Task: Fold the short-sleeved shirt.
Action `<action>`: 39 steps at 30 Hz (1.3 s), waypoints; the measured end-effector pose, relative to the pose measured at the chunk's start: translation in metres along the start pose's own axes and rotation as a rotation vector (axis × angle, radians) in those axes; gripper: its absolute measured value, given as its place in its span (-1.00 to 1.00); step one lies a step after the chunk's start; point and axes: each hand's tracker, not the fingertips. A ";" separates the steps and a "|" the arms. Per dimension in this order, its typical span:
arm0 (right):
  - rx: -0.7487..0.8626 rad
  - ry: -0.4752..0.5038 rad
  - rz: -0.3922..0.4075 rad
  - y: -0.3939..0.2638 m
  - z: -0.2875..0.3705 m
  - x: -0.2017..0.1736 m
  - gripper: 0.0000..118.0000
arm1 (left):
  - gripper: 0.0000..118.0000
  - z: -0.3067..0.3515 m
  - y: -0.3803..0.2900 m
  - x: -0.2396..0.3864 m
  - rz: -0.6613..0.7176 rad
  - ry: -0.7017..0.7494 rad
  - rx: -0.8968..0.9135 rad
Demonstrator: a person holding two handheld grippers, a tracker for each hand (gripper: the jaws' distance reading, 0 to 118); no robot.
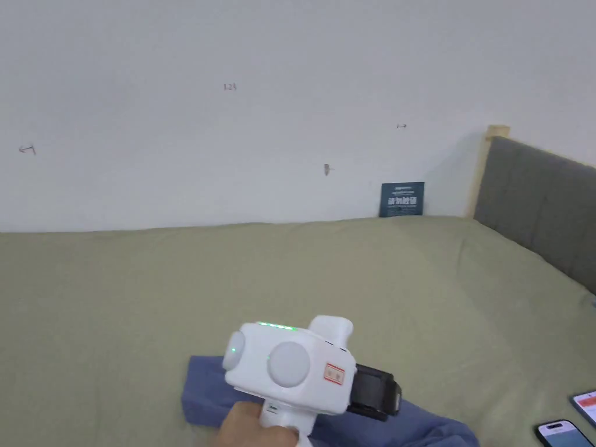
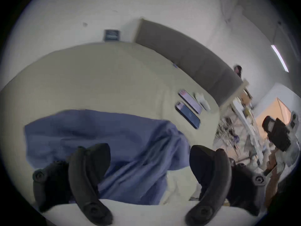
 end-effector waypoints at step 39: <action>-0.091 0.154 0.045 -0.001 -0.064 -0.065 -1.00 | -0.61 0.120 -0.185 -0.245 0.547 0.651 -0.158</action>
